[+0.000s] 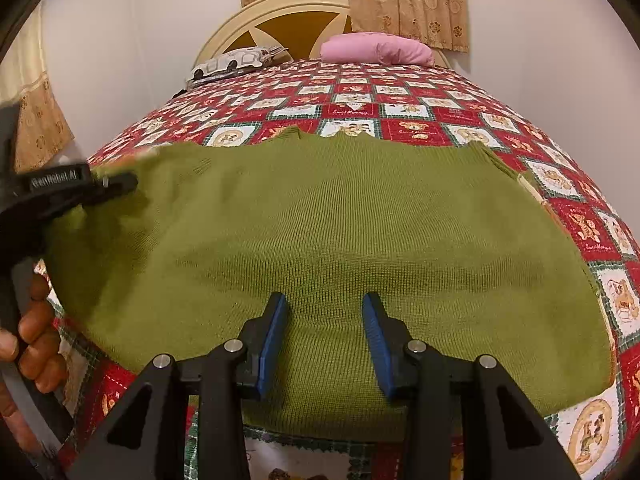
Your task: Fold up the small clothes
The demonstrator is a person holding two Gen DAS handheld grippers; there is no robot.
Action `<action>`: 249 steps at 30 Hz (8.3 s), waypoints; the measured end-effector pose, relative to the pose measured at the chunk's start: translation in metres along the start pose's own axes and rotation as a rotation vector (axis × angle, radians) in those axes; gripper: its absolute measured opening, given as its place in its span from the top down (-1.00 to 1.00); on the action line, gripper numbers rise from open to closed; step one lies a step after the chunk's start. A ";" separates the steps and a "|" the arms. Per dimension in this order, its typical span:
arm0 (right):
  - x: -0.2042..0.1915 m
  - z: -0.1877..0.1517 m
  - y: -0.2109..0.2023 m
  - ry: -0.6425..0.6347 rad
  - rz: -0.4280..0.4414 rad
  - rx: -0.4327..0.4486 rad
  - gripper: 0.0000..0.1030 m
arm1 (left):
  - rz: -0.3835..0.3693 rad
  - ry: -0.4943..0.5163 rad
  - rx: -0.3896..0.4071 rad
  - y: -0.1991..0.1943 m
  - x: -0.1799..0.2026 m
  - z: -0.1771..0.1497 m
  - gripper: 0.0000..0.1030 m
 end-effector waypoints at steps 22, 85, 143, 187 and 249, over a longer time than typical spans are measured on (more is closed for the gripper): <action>0.031 0.025 -0.014 0.220 0.183 0.072 0.16 | -0.090 0.126 -0.144 0.035 0.037 -0.055 0.55; 0.189 0.090 0.035 -0.086 0.174 -0.030 0.79 | -0.221 0.379 -0.247 0.042 0.237 -0.152 0.52; 0.139 0.007 -0.019 -0.200 -0.085 -0.112 0.72 | -0.021 0.255 -0.296 -0.005 0.088 -0.133 -0.76; 0.218 0.042 -0.038 0.305 0.082 0.136 -0.88 | -0.041 0.232 -0.245 0.047 0.129 -0.062 -0.98; 0.124 0.028 -0.153 0.071 -0.092 0.188 0.34 | -0.197 0.432 -0.193 -0.047 0.188 -0.115 0.28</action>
Point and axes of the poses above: each gripper's, at about its wrist camera, not at the fingertips, and y roughly the way its jaws point, x to its right, z to its top, the point moved 7 cm from there along y, roughly the way its jaws point, and after that the axes turned 12 degrees about -y, right-handed, at the moved point
